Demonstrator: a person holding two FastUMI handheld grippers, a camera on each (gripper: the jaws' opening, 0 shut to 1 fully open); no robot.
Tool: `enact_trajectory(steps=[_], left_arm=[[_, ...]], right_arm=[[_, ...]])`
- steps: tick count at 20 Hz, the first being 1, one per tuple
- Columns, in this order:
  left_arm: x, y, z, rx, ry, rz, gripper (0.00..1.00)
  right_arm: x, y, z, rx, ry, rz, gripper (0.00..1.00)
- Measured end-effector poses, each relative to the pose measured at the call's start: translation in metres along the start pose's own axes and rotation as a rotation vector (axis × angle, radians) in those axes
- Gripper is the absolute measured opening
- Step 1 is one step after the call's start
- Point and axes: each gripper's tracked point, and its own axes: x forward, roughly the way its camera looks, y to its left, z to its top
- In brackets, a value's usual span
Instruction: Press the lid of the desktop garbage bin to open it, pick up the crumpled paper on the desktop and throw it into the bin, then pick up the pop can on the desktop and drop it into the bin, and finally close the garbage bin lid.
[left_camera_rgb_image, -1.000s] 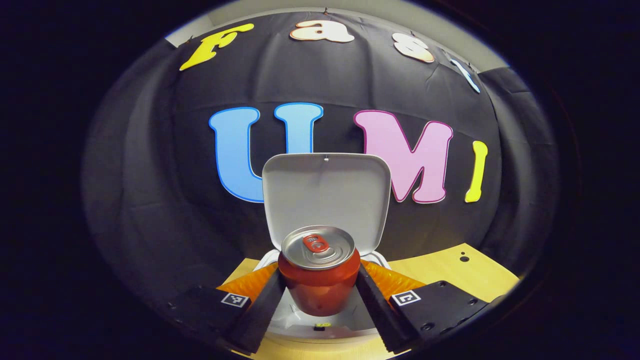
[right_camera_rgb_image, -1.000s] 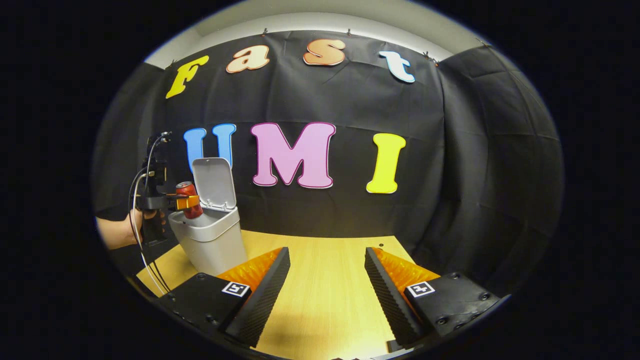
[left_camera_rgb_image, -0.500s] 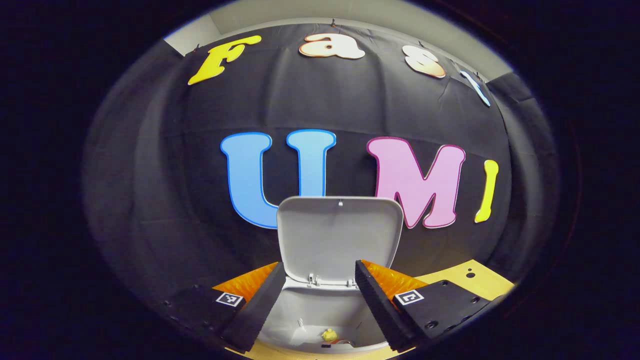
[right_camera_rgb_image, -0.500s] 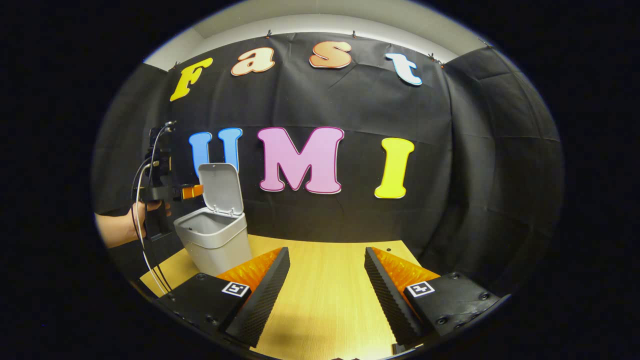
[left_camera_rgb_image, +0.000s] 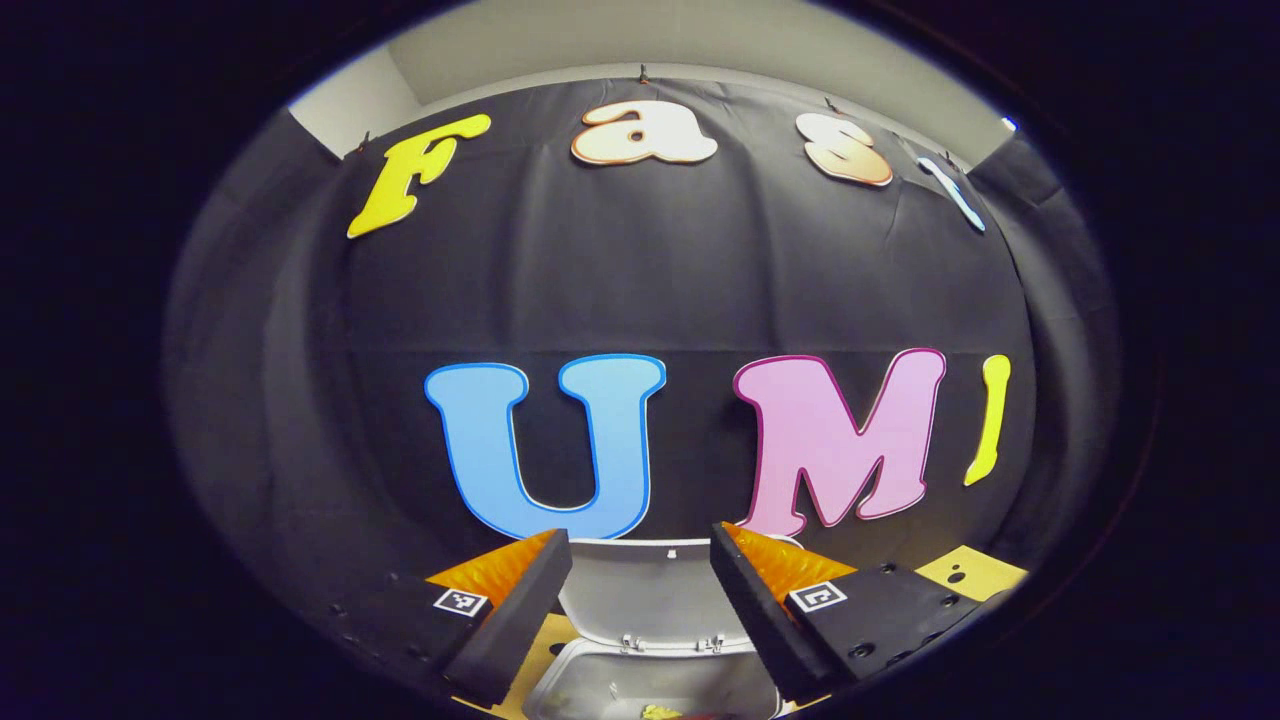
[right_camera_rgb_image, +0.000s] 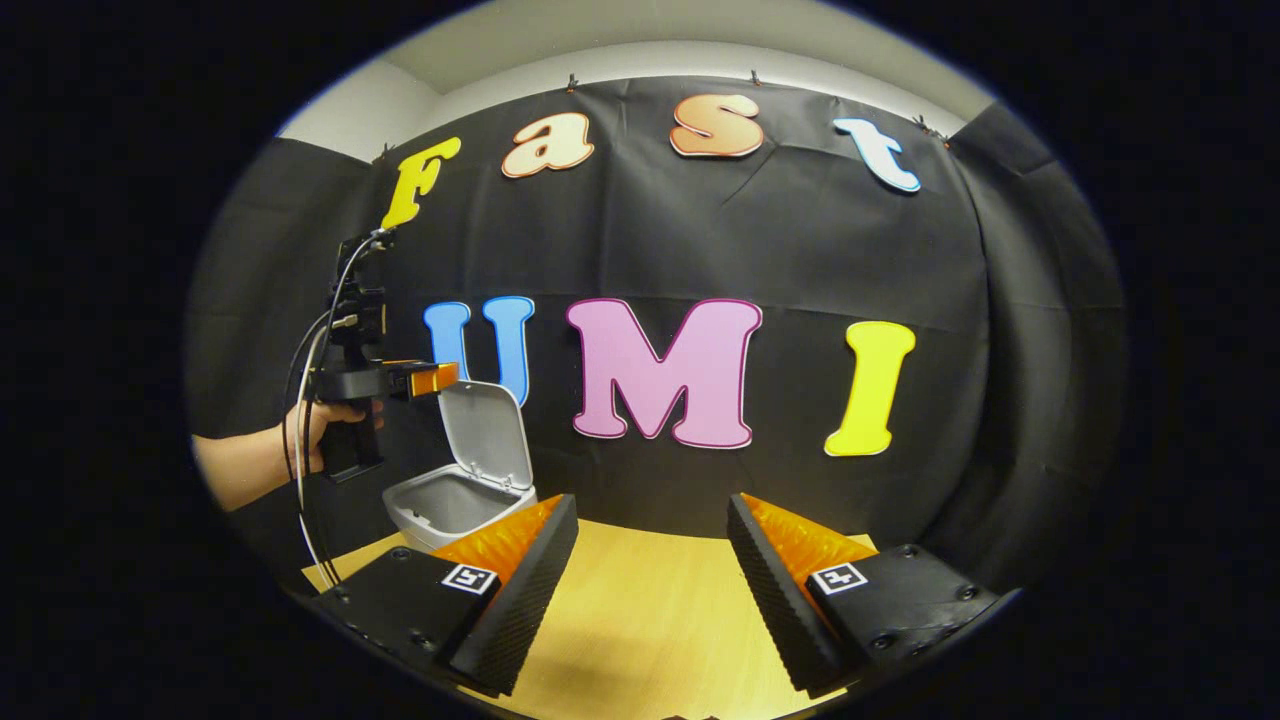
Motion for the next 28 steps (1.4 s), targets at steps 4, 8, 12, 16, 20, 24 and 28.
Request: enact_trajectory(steps=[4, 8, 12, 16, 20, 24, 28], left_arm=[[0.019, 0.001, 0.007, -0.039, -0.047, -0.005, 0.93], [0.051, 0.001, -0.003, -0.008, -0.014, -0.045, 0.93], [0.074, -0.011, -0.026, -0.054, 0.060, -0.084, 0.93], [0.070, -0.021, -0.036, 0.023, 0.148, -0.123, 0.95], [0.040, -0.023, -0.042, 0.005, 0.232, -0.144, 0.95], [-0.001, -0.021, -0.053, -0.002, 0.252, -0.144, 0.95], [-0.042, -0.019, -0.073, -0.014, 0.248, -0.138, 0.95]], right_arm=[[0.009, -0.007, -0.013, -0.028, 0.038, 0.057, 0.98], [0.008, -0.018, -0.035, -0.002, 0.075, 0.051, 0.98], [0.002, -0.023, -0.069, 0.105, 0.147, 0.013, 0.98], [-0.013, -0.019, -0.084, 0.167, 0.180, -0.012, 0.97], [-0.027, -0.023, -0.079, 0.087, 0.152, -0.047, 0.97], [-0.040, -0.024, -0.070, 0.108, 0.121, -0.117, 0.97], [-0.056, -0.020, -0.075, 0.086, 0.124, -0.168, 0.98]])
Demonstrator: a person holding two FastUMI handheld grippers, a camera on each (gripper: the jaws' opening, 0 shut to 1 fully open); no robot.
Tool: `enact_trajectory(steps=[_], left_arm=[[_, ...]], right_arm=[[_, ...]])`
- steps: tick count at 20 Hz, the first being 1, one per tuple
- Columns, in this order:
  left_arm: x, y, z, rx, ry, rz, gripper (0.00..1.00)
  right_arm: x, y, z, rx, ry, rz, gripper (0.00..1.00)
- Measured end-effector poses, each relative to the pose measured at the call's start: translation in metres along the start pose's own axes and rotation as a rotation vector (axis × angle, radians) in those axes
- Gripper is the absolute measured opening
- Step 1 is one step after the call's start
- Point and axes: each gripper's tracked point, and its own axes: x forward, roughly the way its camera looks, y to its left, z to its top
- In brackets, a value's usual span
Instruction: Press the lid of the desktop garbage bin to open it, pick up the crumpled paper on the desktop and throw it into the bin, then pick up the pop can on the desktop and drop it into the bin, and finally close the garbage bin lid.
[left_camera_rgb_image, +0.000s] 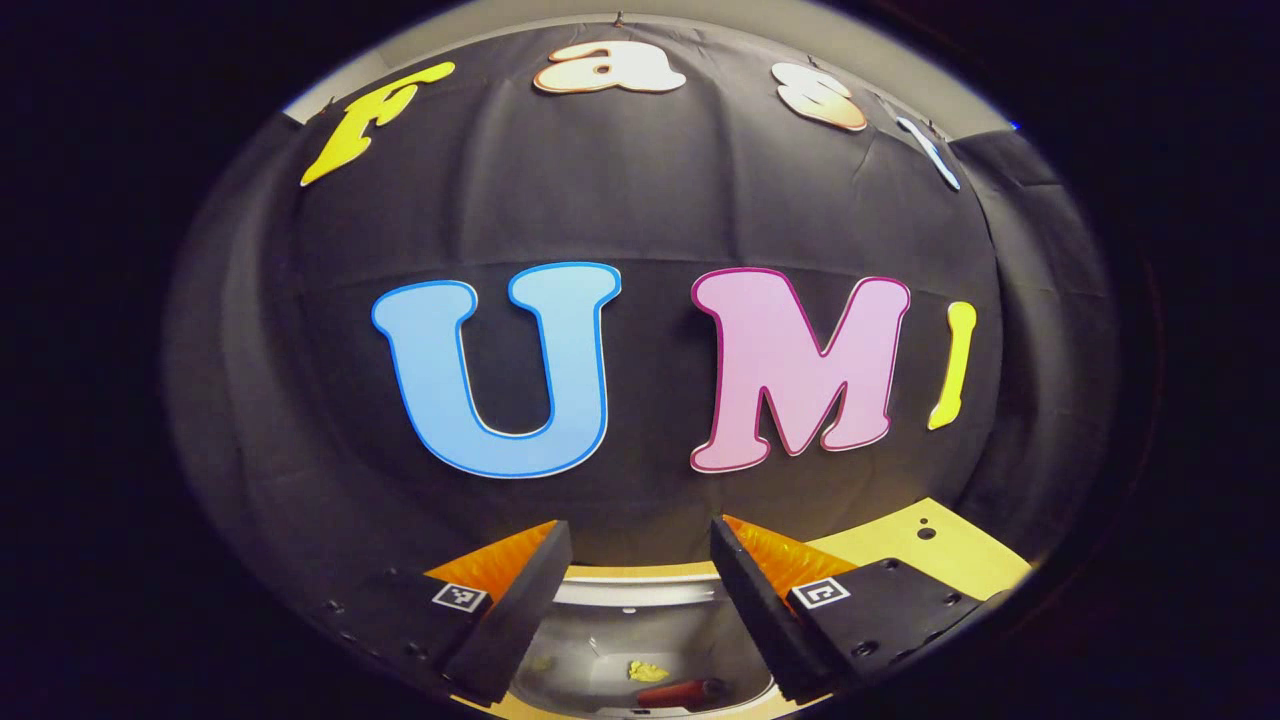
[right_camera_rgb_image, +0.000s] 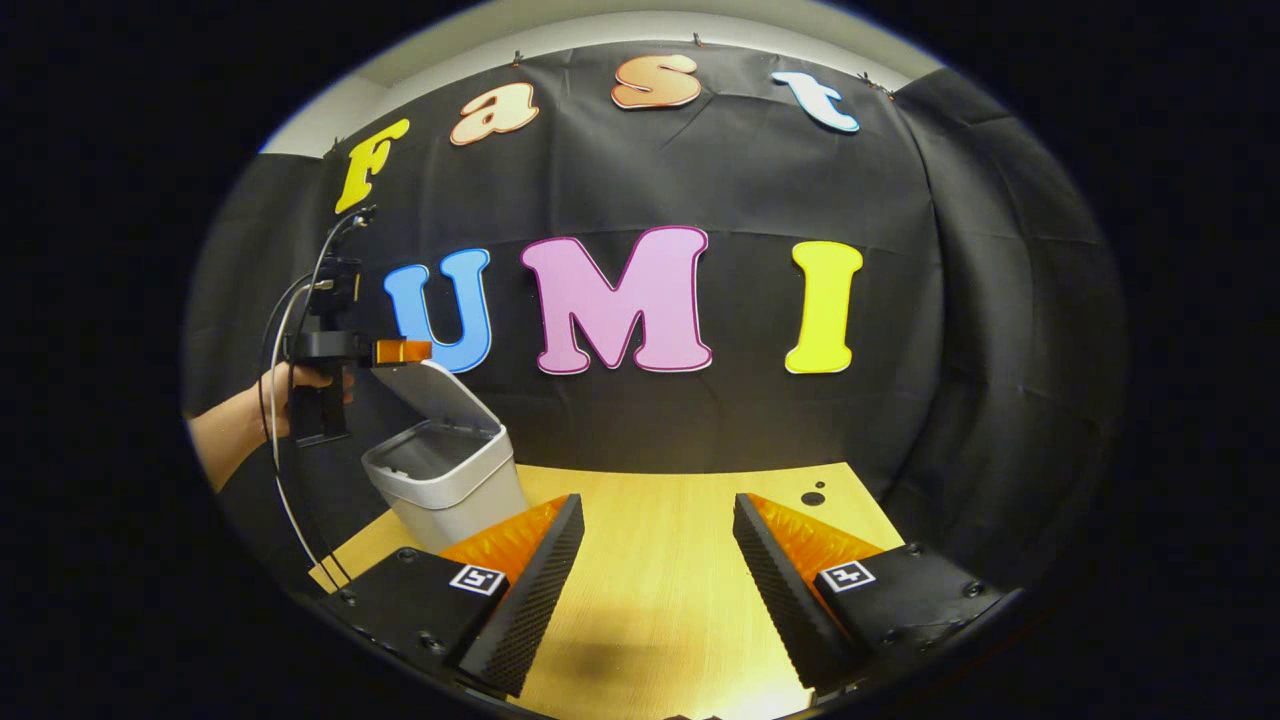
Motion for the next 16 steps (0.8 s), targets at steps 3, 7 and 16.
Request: enact_trajectory(steps=[3, 7, 16], left_arm=[[-0.018, -0.002, -0.029, 0.001, -0.007, 0.000, 0.96], [-0.034, -0.003, -0.065, 0.002, -0.014, -0.008, 0.95], [-0.044, -0.002, -0.135, 0.001, 0.064, -0.030, 0.99]], right_arm=[[-0.016, 0.005, 0.001, -0.023, -0.014, -0.036, 0.97], [-0.028, 0.011, 0.016, -0.068, -0.072, -0.087, 0.97], [-0.055, 0.033, 0.005, -0.094, -0.089, -0.137, 0.97]])
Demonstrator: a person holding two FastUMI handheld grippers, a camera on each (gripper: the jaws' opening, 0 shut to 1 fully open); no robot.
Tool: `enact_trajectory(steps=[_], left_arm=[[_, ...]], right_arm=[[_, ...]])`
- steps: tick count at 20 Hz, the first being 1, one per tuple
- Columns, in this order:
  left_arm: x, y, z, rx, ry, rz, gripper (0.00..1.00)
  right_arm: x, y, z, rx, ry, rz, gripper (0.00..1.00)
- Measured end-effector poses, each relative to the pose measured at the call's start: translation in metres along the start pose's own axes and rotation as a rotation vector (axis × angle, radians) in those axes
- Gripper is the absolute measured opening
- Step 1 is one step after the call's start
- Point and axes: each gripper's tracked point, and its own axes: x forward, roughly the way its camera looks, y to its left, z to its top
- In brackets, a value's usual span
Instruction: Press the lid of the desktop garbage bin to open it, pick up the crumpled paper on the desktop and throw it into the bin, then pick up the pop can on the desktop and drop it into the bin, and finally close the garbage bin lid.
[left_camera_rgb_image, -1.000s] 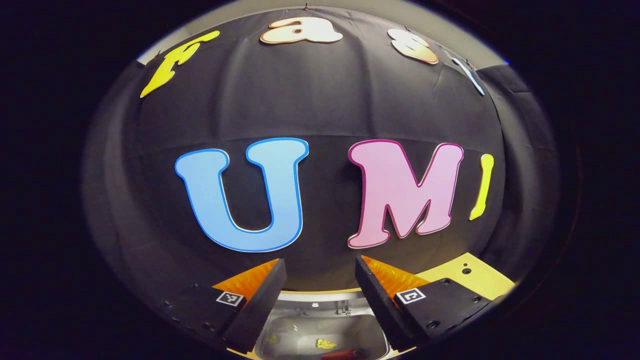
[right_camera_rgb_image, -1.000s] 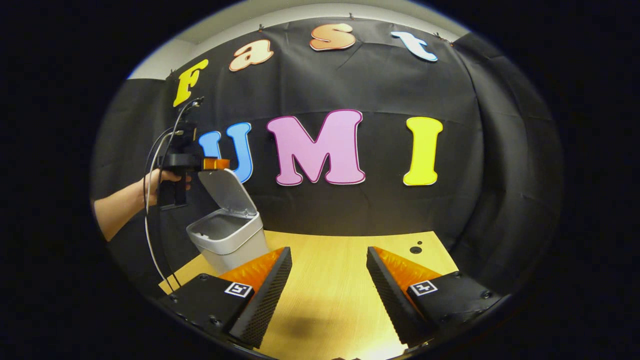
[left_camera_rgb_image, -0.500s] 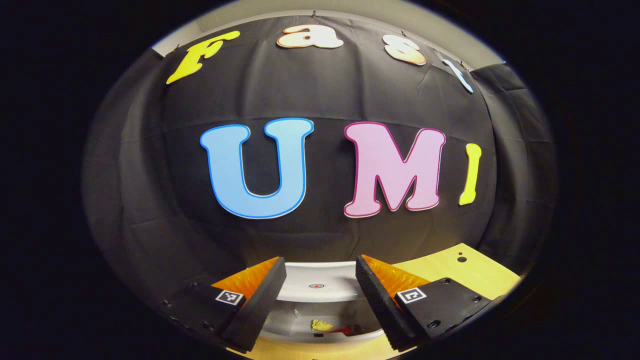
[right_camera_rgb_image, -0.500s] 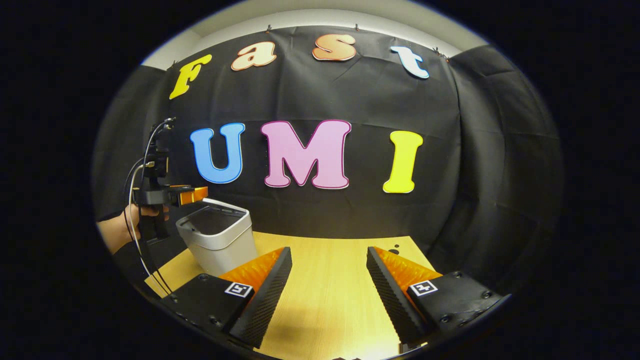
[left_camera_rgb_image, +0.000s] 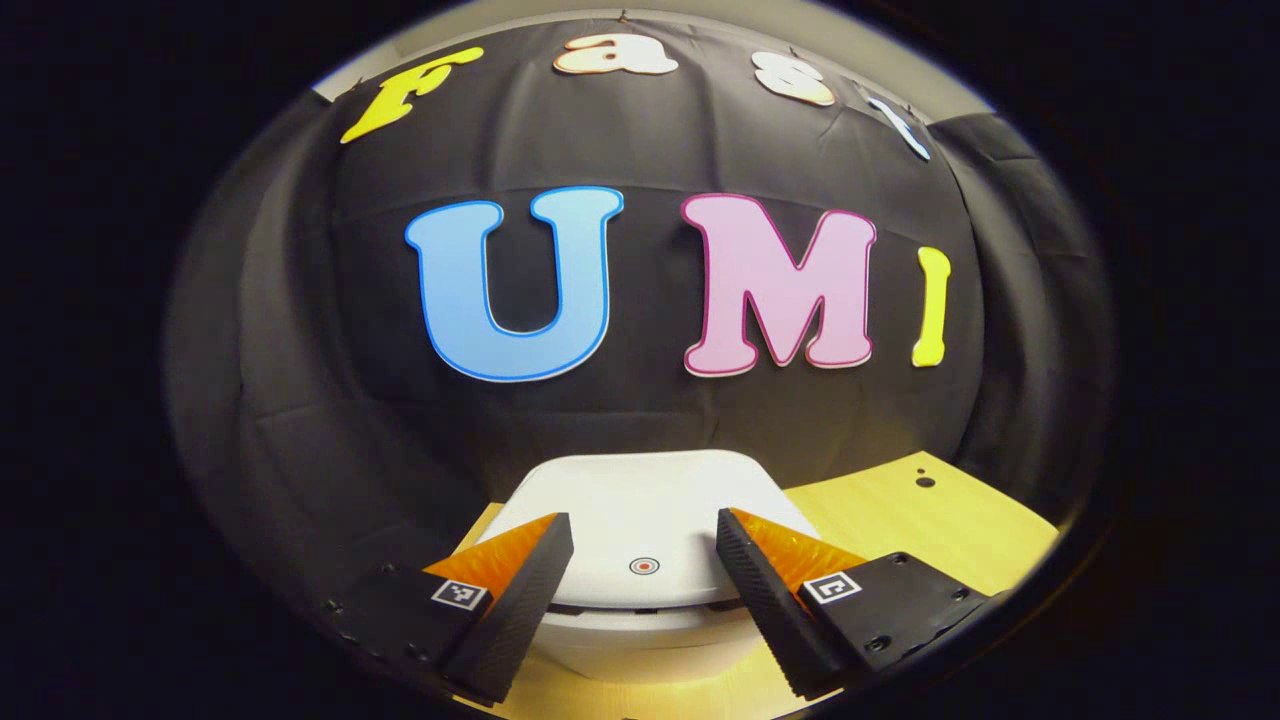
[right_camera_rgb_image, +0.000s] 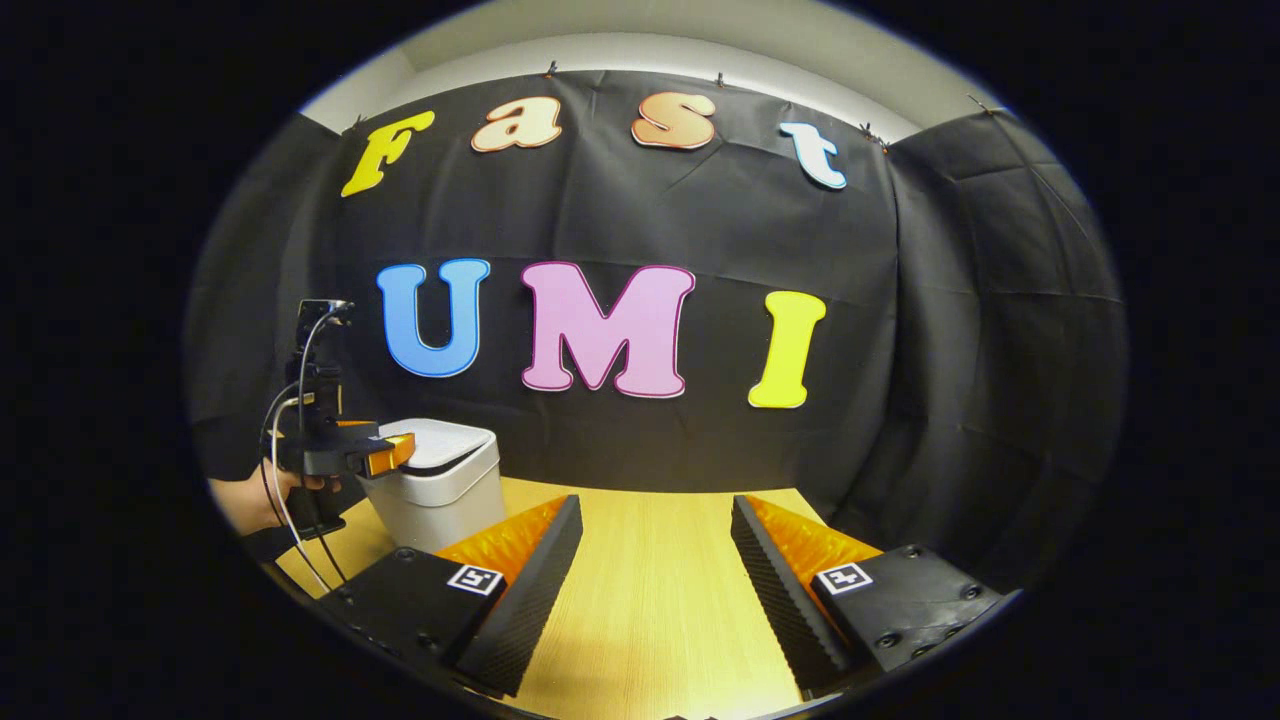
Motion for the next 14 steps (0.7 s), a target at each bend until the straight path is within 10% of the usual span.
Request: enact_trajectory(steps=[14], left_arm=[[-0.004, -0.006, -0.004, 0.037, -0.118, -0.022, 1.00]], right_arm=[[-0.032, 0.017, -0.026, -0.020, 0.017, -0.022, 0.98]])
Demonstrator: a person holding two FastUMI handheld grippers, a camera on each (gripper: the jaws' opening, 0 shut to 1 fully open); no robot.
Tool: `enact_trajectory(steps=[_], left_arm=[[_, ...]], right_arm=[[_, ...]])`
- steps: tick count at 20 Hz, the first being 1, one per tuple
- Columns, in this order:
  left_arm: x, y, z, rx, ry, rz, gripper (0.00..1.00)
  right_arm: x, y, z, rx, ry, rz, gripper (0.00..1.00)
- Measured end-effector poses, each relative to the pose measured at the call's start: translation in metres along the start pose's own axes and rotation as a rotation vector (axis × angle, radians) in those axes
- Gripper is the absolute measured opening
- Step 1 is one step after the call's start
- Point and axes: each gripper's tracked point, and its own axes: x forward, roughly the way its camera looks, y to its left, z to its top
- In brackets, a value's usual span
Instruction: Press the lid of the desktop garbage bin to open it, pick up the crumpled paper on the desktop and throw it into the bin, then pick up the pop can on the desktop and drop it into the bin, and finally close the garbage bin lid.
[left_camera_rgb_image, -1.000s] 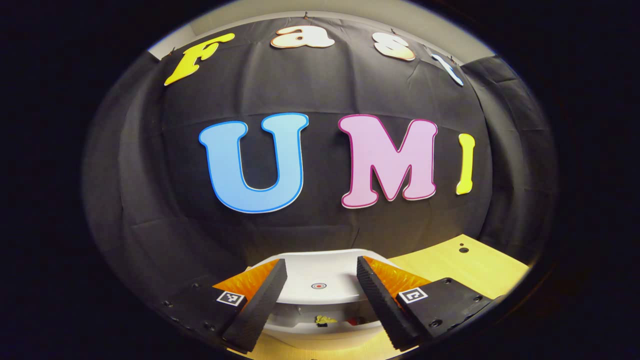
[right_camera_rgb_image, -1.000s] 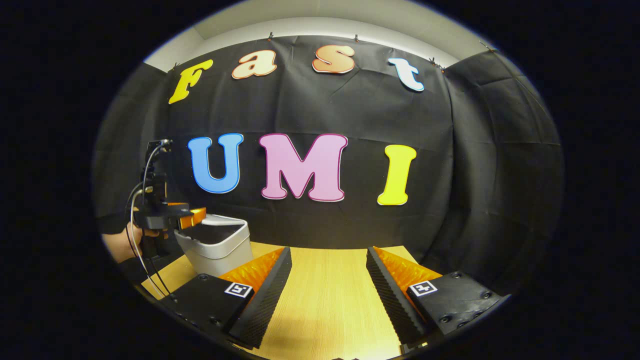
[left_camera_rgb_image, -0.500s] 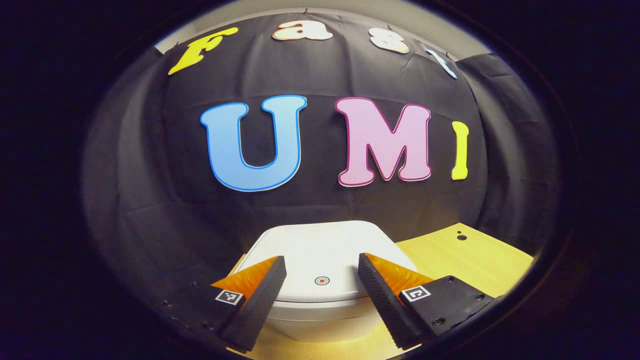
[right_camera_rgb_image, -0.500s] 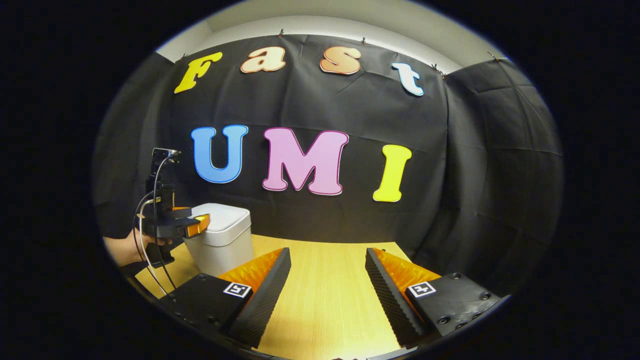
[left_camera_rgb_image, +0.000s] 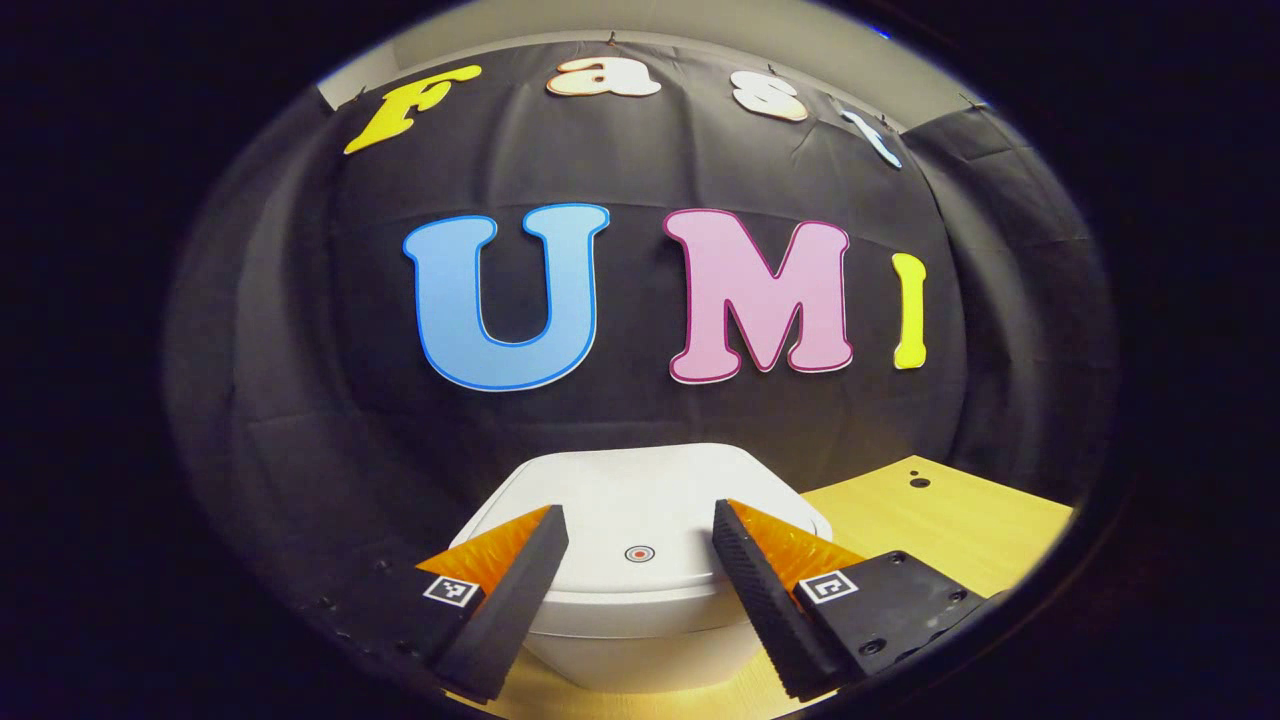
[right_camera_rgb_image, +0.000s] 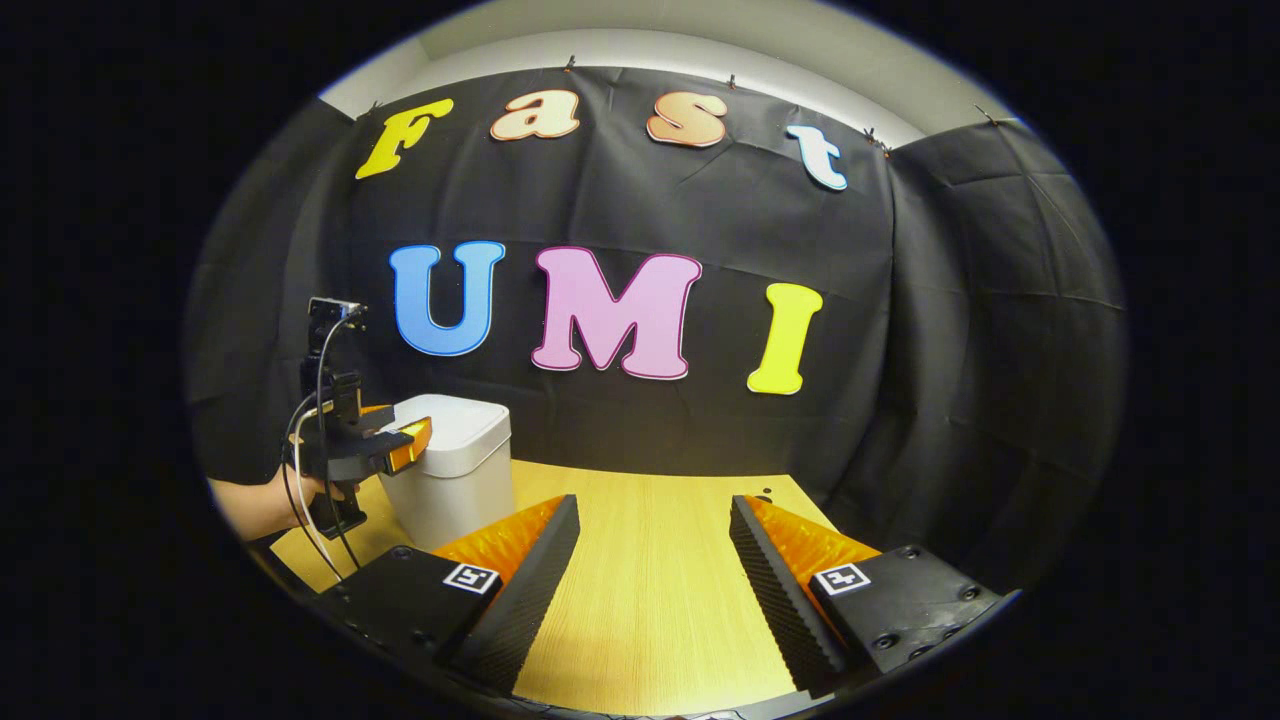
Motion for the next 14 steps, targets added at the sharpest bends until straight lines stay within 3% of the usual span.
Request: enact_trajectory(steps=[3, 6, 9, 14], left_arm=[[-0.013, -0.003, 0.012, -0.017, 0.009, 0.006, 0.98], [-0.046, -0.017, 0.041, -0.047, -0.065, 0.002, 0.96], [-0.088, -0.030, 0.073, -0.018, -0.148, 0.019, 0.95], [-0.177, -0.069, 0.110, -0.080, -0.227, -0.024, 0.95]], right_arm=[[0.001, -0.007, 0.000, 0.006, -0.004, -0.017, 0.98], [0.004, -0.015, -0.002, 0.022, -0.003, -0.038, 0.98], [0.006, -0.018, 0.001, 0.032, -0.007, -0.052, 0.98], [-0.009, -0.010, 0.019, 0.072, -0.083, -0.041, 0.98]])
